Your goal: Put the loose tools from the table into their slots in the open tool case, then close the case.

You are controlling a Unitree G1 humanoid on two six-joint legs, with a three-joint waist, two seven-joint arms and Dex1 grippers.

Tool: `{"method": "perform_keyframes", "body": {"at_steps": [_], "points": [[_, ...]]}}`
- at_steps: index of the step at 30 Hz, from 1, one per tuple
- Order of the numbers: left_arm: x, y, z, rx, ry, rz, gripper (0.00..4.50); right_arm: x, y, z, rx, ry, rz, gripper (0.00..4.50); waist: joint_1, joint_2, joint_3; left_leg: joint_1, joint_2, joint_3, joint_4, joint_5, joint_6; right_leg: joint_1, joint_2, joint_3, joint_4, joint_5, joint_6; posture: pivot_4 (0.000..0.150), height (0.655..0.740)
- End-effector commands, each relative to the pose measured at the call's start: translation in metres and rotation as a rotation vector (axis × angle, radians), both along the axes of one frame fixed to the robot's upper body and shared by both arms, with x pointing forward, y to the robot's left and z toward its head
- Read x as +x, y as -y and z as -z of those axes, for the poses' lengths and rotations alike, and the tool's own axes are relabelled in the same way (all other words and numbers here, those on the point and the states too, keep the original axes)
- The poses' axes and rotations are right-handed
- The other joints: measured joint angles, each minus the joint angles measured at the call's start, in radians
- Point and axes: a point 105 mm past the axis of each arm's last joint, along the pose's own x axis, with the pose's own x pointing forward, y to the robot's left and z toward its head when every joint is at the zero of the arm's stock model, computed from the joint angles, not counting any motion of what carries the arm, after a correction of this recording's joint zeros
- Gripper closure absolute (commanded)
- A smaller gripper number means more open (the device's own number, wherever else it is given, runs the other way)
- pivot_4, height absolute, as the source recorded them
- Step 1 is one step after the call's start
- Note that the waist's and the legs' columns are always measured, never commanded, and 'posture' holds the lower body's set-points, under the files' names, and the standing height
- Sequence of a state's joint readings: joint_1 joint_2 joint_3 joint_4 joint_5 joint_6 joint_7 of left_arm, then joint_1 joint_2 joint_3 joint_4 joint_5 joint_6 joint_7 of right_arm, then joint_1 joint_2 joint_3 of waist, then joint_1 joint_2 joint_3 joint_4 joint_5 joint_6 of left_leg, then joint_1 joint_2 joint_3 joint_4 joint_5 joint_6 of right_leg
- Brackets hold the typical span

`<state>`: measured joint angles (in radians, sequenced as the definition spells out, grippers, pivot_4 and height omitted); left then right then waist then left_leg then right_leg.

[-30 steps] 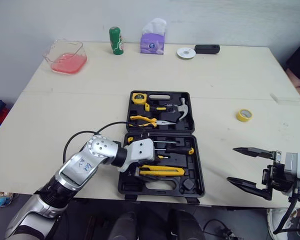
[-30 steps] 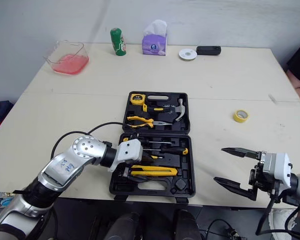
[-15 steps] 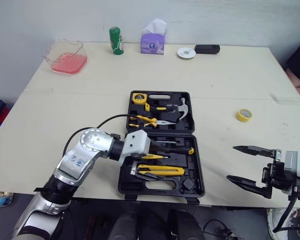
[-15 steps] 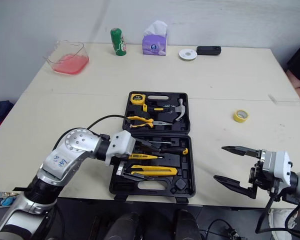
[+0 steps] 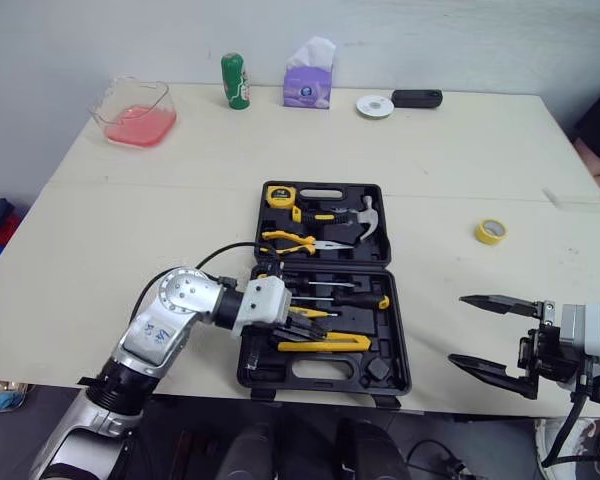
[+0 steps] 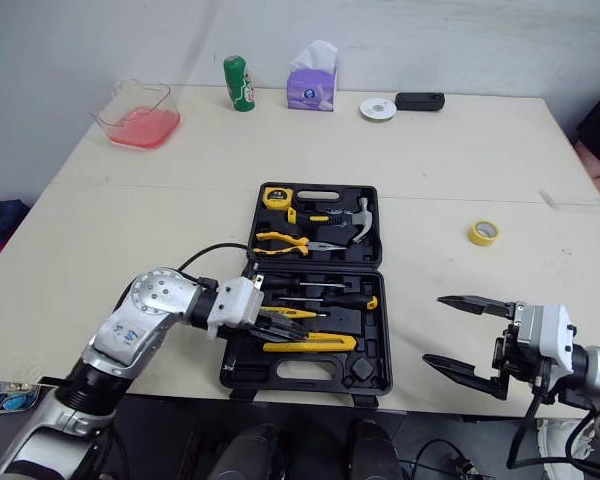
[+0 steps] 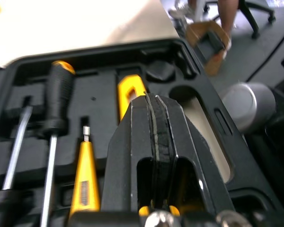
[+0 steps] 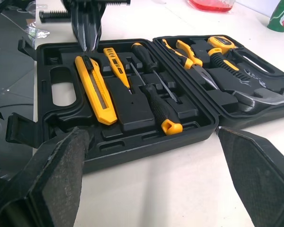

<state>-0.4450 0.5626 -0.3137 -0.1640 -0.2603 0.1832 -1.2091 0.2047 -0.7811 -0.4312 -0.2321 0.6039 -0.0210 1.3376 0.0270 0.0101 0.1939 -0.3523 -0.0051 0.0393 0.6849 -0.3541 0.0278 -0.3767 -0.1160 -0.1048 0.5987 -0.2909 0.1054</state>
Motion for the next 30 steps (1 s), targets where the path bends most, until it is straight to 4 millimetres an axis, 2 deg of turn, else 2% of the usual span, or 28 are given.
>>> {"method": "perform_keyframes", "body": {"at_steps": [1,12,24,30], "points": [[0.002,0.000,0.010,0.032,0.001,-0.032,4.45,0.000,-0.001,-0.003,0.002,0.026,-0.005,0.00,0.000,0.000,0.000,0.000,0.000,0.000,0.000,0.000,0.000,0.000,0.000,0.000,0.000,0.000,0.000,0.150,0.7400],[0.001,-0.002,0.038,0.138,-0.045,-0.061,4.45,0.000,-0.001,-0.002,-0.003,0.024,0.001,0.00,0.000,0.000,0.000,0.001,0.000,0.000,0.000,0.000,0.000,0.000,-0.001,0.000,0.001,0.000,0.000,0.150,0.7400],[-0.001,-0.018,0.075,0.296,-0.171,-0.164,4.45,-0.001,0.000,-0.002,-0.001,0.025,0.013,0.00,-0.001,0.004,-0.006,0.003,0.000,0.000,0.000,0.000,0.000,0.002,-0.001,0.001,0.001,0.000,0.000,0.150,0.7400],[0.002,-0.015,0.074,0.275,-0.162,-0.183,4.45,0.000,0.001,-0.002,0.000,0.029,0.019,0.00,0.000,0.005,-0.009,0.006,0.000,0.000,0.000,0.000,0.000,0.005,-0.003,0.001,0.000,0.000,0.000,0.150,0.7400]]}}
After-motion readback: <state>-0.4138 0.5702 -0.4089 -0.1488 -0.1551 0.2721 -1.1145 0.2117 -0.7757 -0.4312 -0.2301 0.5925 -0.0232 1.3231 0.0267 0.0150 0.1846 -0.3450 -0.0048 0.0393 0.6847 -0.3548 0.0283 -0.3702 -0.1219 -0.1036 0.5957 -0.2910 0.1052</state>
